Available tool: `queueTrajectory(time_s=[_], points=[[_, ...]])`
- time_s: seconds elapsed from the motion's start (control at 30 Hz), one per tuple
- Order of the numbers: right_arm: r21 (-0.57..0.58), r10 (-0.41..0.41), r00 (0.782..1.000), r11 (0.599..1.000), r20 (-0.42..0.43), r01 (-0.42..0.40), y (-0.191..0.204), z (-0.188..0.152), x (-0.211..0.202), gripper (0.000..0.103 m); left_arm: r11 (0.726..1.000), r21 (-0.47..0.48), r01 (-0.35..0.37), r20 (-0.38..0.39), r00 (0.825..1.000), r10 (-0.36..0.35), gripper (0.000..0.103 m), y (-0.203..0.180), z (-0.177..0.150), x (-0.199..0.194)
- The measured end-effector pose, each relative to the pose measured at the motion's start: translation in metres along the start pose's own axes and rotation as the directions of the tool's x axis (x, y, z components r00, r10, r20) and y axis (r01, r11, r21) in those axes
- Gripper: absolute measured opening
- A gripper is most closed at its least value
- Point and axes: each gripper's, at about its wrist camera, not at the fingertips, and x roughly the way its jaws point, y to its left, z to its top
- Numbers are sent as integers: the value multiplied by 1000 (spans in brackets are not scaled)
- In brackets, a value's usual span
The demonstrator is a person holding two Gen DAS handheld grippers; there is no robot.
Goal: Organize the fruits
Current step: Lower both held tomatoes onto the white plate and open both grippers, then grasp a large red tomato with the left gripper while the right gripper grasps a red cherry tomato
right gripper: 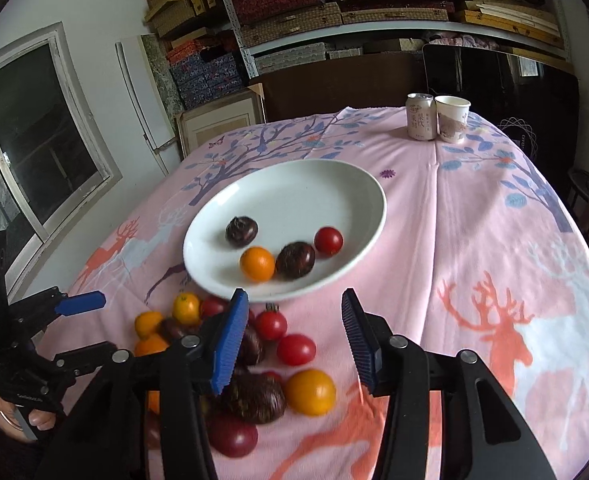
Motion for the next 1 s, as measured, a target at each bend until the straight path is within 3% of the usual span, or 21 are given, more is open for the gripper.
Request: queueTrajectory(time_s=[0.17, 0.3, 0.37, 0.47, 0.8, 1.0], points=[[33, -20, 999, 999, -27, 21, -3, -40, -12, 49, 999, 39, 30, -42, 999, -28, 79, -32, -50, -6], [47, -8, 999, 999, -47, 10, 2, -58, -16, 49, 999, 50, 1, -101, 995, 4, 60, -45, -70, 16], [40, -4, 999, 999, -51, 6, 4, -64, -19, 49, 1000, 20, 12, -115, 993, -10, 59, -45, -75, 24], [37, 14, 998, 999, -61, -12, 9, -73, -23, 49, 999, 35, 3, -93, 996, 0, 37, -55, -72, 25], [-36, 97, 990, 994, -105, -101, 37, -88, -8, 49, 1000, -6, 8, -57, 998, -8, 37, -49, -74, 4], [7, 127, 982, 992, -143, -128, 39, -87, 16, 49, 999, -37, -8, -46, 999, 7, 37, -34, -75, -9]])
